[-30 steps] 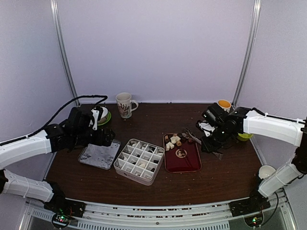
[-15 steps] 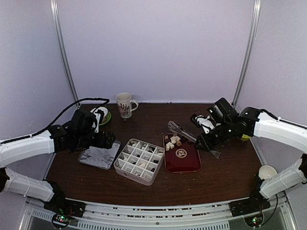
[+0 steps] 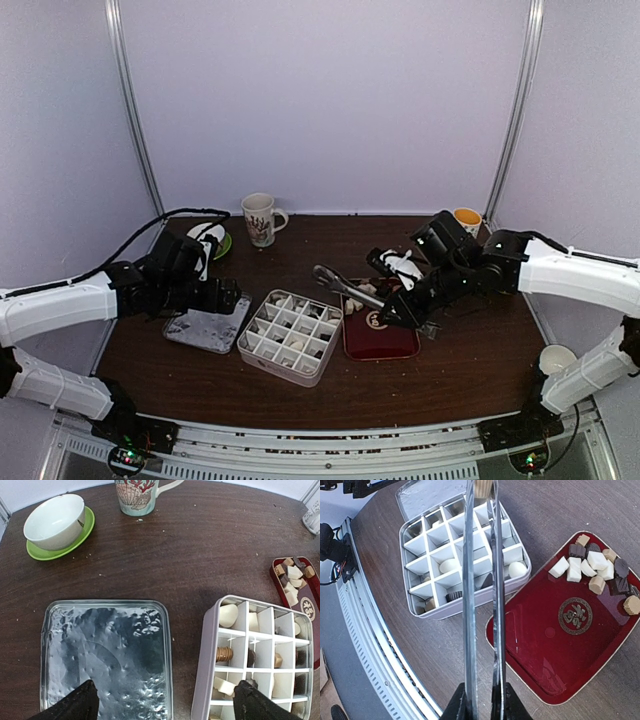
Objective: Pack the chocolate
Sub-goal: Place the fake chocolate in the empty pocket of the box.
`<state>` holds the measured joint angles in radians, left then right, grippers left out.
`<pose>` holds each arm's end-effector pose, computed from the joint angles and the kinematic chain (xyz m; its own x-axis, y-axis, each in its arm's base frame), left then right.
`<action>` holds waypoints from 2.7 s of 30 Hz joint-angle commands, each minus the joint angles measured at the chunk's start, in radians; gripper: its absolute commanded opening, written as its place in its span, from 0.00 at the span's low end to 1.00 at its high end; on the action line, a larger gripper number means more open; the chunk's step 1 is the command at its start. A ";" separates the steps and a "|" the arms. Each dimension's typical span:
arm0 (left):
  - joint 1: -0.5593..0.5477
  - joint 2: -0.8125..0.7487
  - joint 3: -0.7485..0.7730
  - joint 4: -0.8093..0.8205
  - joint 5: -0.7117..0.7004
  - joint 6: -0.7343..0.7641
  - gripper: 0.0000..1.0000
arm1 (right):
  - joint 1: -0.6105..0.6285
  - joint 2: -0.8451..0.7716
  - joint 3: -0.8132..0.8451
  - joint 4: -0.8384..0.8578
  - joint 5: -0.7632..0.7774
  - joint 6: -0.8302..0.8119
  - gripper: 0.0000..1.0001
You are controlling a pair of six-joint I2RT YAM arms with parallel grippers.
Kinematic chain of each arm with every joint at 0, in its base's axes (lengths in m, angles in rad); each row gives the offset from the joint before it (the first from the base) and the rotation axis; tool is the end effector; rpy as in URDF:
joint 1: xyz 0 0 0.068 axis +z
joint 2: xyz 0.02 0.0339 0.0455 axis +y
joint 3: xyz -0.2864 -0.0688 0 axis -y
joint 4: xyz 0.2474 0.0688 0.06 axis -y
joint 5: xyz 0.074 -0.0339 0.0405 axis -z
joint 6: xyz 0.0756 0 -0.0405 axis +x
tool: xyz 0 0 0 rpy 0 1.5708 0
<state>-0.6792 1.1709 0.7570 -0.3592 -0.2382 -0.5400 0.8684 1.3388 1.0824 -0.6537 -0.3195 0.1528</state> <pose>0.2172 -0.1524 0.2298 -0.7123 -0.0670 -0.6986 0.1315 0.9651 -0.2267 0.1745 0.2429 0.2724 -0.6334 -0.5247 -0.5688 -0.7617 0.5525 0.3385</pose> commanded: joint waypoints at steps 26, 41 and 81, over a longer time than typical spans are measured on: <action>0.053 0.001 -0.061 0.086 0.112 -0.036 0.97 | 0.239 0.276 0.178 -0.041 0.016 -0.112 0.21; 0.059 -0.010 -0.068 0.070 0.109 -0.024 0.98 | 0.266 0.329 0.208 -0.049 0.070 -0.110 0.23; 0.068 -0.037 -0.074 0.044 0.093 -0.016 0.98 | 0.270 0.194 0.168 0.049 0.143 -0.086 0.35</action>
<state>-0.6212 1.1549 0.6933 -0.3168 -0.1341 -0.5667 1.1393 1.6009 1.2778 -0.6563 -0.2146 0.0547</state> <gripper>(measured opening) 0.977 0.354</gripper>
